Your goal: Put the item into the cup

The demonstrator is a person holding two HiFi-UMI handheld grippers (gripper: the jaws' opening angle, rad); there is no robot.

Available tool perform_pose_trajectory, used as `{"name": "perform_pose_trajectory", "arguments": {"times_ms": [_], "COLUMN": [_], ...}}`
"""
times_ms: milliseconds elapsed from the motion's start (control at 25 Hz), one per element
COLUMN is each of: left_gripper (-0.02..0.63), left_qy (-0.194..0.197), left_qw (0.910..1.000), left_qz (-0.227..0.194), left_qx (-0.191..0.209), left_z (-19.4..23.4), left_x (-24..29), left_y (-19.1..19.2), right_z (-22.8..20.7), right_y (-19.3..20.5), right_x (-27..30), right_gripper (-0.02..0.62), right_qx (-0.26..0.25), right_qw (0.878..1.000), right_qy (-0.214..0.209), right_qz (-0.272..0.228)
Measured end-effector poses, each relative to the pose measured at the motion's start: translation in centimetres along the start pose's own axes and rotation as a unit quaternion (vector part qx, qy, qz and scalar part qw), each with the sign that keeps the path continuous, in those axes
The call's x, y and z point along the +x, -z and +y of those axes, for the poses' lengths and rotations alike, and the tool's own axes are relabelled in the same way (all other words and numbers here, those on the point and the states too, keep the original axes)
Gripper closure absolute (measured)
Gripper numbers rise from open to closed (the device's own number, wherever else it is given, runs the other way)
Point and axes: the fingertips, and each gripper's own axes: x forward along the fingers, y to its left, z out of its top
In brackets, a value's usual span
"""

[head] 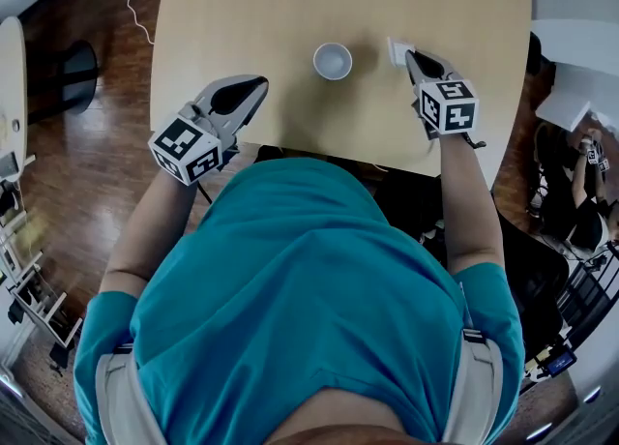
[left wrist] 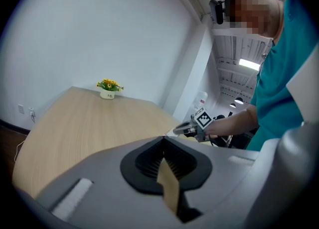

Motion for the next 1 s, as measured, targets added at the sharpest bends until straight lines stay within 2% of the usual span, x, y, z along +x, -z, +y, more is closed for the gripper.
{"name": "perform_pose_trajectory", "arguments": {"times_ms": [280, 480, 720, 1000], "left_gripper": [0.604, 0.604, 0.604, 0.604], "left_qy": [0.01, 0.005, 0.001, -0.007], "left_qw": [0.9998, 0.9997, 0.9995, 0.999], "left_qz": [-0.015, -0.025, -0.031, -0.039], "left_qx": [0.01, 0.002, -0.007, -0.018], "left_z": [-0.7, -1.0, -0.9, -0.8], "left_x": [-0.3, -0.8, -1.8, -2.6], "left_y": [-1.0, -1.1, -0.8, -0.6], "right_z": [5.9, 10.6, 15.1, 16.3], "right_y": [-6.5, -9.2, -8.8, -6.5], "right_x": [-3.8, -4.2, -2.5, 0.2], "right_gripper": [0.589, 0.589, 0.589, 0.589], "right_qx": [-0.094, -0.187, -0.274, -0.348], "right_qw": [0.994, 0.98, 0.959, 0.934], "right_qy": [-0.025, -0.044, -0.064, -0.061], "right_qz": [-0.05, -0.051, -0.016, 0.044]}}
